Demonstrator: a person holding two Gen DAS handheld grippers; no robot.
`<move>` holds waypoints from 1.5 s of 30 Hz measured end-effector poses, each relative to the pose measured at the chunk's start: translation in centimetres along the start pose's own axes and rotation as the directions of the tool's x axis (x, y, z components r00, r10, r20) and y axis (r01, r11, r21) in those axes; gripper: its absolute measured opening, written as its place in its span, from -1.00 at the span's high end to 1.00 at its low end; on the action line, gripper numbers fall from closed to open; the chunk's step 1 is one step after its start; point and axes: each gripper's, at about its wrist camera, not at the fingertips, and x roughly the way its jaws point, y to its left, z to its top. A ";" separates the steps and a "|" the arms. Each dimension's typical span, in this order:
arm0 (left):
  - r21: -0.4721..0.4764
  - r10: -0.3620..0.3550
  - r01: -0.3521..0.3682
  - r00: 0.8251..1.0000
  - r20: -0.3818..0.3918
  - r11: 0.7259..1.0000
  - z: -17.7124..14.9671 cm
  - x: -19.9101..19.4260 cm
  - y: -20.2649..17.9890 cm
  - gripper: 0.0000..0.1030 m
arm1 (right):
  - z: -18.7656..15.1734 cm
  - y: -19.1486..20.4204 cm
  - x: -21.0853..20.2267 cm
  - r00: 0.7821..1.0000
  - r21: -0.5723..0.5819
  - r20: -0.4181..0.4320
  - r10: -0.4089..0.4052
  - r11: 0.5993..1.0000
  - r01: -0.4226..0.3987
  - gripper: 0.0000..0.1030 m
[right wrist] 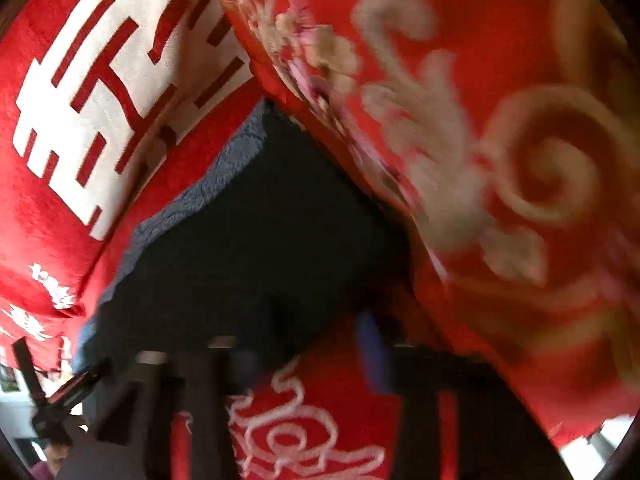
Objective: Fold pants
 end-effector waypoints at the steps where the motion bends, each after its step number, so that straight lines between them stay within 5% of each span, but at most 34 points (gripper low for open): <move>1: 0.002 -0.002 0.002 1.000 0.007 1.000 0.1 0.0 -0.3 -0.47 | 0.3 0.5 -0.1 1.000 -0.023 0.004 -0.020 1.000 0.020 0.65; 4: 0.023 0.020 -0.022 0.998 0.051 1.000 1.0 -0.3 -1.2 -0.61 | 0.4 1.5 -1.7 0.997 -0.101 0.064 -0.035 0.994 0.042 0.70; 6: 0.031 0.045 -0.047 0.998 0.042 0.998 1.4 1.1 -1.5 -0.71 | 0.0 0.3 -0.5 0.997 -0.091 0.006 -0.071 0.993 0.071 0.65; 8: 0.007 0.062 -0.063 0.997 0.051 0.998 1.6 2.3 -1.2 -1.00 | 0.0 -0.2 -0.3 0.998 -0.083 0.006 -0.061 0.995 0.061 0.41; 11: -0.022 0.034 -0.033 0.998 0.045 0.999 1.9 2.4 -0.3 -1.00 | -0.7 -0.1 -1.3 0.994 -0.106 0.002 -0.110 0.988 0.110 0.08; 15: -0.001 0.067 -0.067 0.997 0.043 0.998 1.4 1.5 0.0 -1.00 | -2.7 -0.2 -3.1 0.999 -0.070 -0.004 -0.049 0.996 0.049 0.08; 19: 0.048 0.049 -0.054 0.995 0.085 0.997 1.2 -0.4 0.5 -1.00 | -4.0 3.4 -4.7 0.996 -0.188 0.014 0.083 0.979 -0.079 0.08; 22: 0.123 0.042 -0.057 0.992 0.122 0.991 2.0 -1.4 1.3 -1.00 | -2.9 8.6 -3.7 0.972 -0.388 -0.095 0.213 0.892 -0.233 0.08; 25: 0.203 -0.007 -0.017 0.993 0.118 0.979 3.5 -1.3 2.4 -1.00 | -1.6 15.0 -0.7 0.932 -0.575 -0.259 0.252 0.736 -0.359 0.08; 28: 0.245 -0.026 -0.005 0.992 0.123 0.969 4.5 -0.7 2.9 -1.00 | -1.3 20.1 2.6 0.941 -0.737 -0.289 0.178 0.586 -0.337 0.08; 31: 0.261 -0.065 0.028 0.989 0.136 0.965 4.6 -0.5 2.9 -1.00 | -0.9 22.7 5.4 0.946 -0.802 -0.303 0.119 0.505 -0.320 0.08; 37: 0.280 -0.123 0.078 0.982 0.145 0.957 4.7 0.1 2.1 -1.00 | 0.7 24.6 8.2 0.936 -0.827 -0.351 0.033 0.457 -0.327 0.08; 42: 0.379 -0.169 0.121 0.981 0.097 0.917 6.2 1.4 1.5 -1.00 | 1.7 24.6 9.6 0.893 -0.806 -0.449 -0.023 0.441 -0.394 0.09; 43: 0.383 -0.151 0.107 0.985 0.086 0.918 6.3 1.7 1.1 -1.00 | 1.8 24.4 9.8 0.892 -0.803 -0.452 -0.026 0.447 -0.394 0.23; 44: 0.381 -0.114 0.074 0.990 0.083 0.922 6.5 2.3 1.0 -0.84 | 2.0 24.3 9.9 0.898 -0.801 -0.438 -0.034 0.469 -0.373 0.70; 45: 0.374 -0.093 0.060 0.993 0.070 0.925 6.6 2.9 1.2 -0.79 | 2.1 24.7 10.4 0.907 -0.804 -0.418 -0.046 0.483 -0.346 0.89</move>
